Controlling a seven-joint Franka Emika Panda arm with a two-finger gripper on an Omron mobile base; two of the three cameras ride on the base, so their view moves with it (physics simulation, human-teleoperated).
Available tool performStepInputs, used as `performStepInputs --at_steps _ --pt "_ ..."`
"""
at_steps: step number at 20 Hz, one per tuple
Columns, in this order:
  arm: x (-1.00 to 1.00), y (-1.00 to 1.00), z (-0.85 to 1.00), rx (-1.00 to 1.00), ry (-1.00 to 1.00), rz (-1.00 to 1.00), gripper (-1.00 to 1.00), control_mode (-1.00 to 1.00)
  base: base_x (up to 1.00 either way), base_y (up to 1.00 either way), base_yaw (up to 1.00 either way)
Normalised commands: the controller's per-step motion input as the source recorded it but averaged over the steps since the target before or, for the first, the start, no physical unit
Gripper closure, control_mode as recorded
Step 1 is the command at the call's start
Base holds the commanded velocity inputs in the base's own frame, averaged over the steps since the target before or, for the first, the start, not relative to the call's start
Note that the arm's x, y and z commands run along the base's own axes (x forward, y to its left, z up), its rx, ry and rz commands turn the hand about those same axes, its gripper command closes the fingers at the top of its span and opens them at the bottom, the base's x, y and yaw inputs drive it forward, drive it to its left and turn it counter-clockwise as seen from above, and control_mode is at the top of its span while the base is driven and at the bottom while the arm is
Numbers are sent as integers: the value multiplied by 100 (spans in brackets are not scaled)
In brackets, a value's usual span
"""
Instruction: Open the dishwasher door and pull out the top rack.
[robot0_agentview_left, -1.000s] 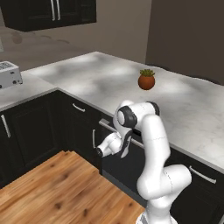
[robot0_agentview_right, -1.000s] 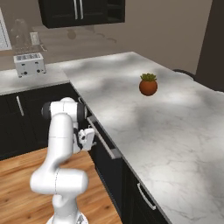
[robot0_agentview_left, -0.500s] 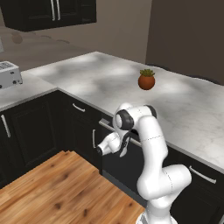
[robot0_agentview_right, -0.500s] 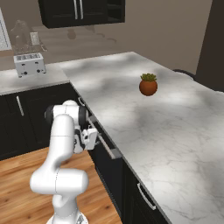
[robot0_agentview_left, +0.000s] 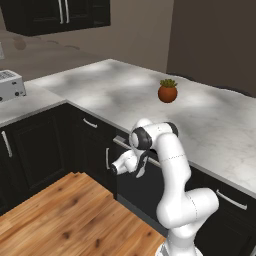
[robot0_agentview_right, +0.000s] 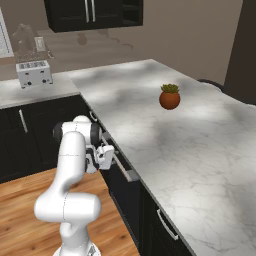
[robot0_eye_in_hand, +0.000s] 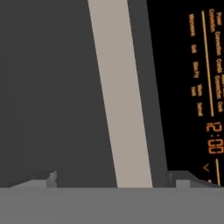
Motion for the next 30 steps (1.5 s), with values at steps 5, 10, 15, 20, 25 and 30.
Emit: performStepInputs --at_steps 5,10,15,20,25,30 --pt "21 -11 -22 0 0 -2 100 -100 0 0 0" --pt "-1 -1 -28 0 0 -1 100 -100 0 0 0" --pt "-37 12 -43 0 0 0 100 -100 0 0 0" --pt "-61 46 -53 2 0 0 100 -100 0 0 0" --pt "-69 67 -51 3 0 0 100 -100 0 0 0" --pt "-63 72 -49 4 1 0 100 -100 0 0 0"
